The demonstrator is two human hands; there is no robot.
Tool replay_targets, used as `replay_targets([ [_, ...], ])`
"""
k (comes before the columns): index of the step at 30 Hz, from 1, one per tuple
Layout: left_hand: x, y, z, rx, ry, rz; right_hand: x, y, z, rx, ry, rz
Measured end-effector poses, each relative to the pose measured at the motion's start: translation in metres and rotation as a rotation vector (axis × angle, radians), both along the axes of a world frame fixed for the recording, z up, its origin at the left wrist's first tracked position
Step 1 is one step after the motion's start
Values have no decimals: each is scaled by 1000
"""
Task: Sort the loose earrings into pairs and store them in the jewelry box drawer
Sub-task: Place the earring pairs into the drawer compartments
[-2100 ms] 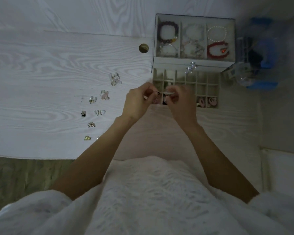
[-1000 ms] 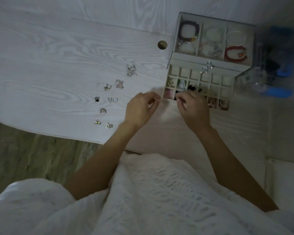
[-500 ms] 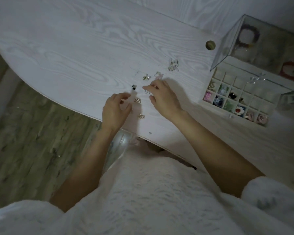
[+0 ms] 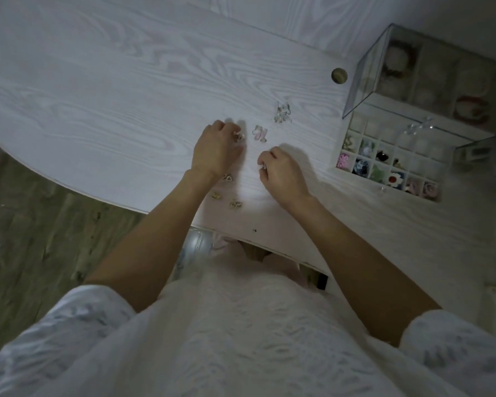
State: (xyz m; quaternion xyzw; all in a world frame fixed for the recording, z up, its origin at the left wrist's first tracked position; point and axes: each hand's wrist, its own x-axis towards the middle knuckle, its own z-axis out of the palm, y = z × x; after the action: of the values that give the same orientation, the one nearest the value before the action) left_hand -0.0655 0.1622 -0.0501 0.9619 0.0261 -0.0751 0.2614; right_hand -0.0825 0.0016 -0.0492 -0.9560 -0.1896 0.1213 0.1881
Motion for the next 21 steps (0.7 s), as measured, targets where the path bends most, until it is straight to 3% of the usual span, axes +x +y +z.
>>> replay_targets([
  [8, 15, -5, -5, -19, -22, -19, 4, -6, 2, 28, 112, -144],
  [16, 17, -5, -2, 7, -19, -81, 1, -8, 4, 50, 84, -115],
  [21, 12, -3, -4, 73, -35, -123, -8, -14, 7, 181, 97, -165],
])
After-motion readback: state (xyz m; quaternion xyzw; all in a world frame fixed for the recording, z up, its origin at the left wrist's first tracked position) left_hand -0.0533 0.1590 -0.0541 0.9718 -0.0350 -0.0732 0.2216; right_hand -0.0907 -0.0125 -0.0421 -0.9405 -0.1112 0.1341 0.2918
